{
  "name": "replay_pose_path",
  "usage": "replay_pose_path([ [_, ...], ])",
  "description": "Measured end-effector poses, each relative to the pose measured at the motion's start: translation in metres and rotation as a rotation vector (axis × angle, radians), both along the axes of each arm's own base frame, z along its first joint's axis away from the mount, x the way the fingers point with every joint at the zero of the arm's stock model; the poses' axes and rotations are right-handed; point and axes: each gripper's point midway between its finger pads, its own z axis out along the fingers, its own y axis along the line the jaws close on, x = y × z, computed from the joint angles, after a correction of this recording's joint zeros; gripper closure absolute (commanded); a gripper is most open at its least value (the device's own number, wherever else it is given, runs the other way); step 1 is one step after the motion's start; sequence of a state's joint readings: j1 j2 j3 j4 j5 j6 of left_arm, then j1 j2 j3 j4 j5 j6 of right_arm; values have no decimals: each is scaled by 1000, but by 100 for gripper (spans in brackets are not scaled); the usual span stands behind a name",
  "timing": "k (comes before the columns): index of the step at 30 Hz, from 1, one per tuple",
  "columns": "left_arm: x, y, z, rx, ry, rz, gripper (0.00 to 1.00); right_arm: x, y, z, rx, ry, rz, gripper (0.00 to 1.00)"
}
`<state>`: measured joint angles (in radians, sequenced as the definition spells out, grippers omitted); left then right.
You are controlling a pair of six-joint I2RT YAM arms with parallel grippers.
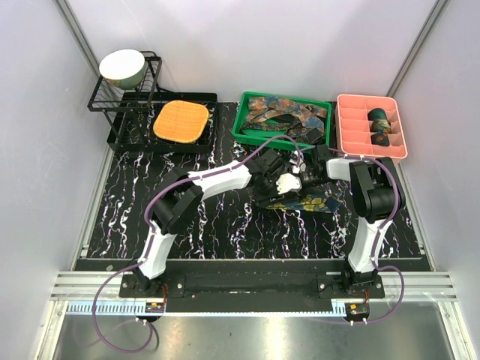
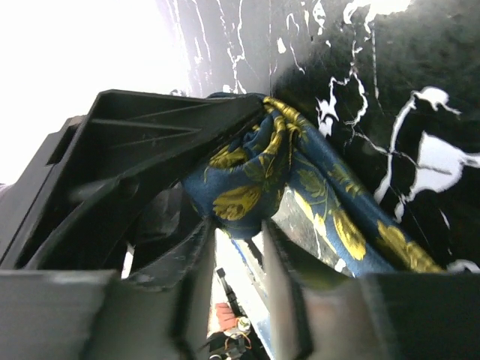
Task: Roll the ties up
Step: Roll the tie at the center of the board.
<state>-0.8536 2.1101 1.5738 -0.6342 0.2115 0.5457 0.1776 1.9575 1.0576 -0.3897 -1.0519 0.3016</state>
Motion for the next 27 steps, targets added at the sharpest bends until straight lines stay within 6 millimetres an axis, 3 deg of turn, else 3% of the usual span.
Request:
replay_pose_path([
  [3,-2,3,0,15,4,-4,70,-1,4,-4,-11,-11,11,100],
  [15,-2,1,-4,-37,47,3,41,-1,2,-11,-53,17,1,100],
  [27,0,-1,2,-400,145,39,40,-1,-6,-17,-152,59,-7,100],
])
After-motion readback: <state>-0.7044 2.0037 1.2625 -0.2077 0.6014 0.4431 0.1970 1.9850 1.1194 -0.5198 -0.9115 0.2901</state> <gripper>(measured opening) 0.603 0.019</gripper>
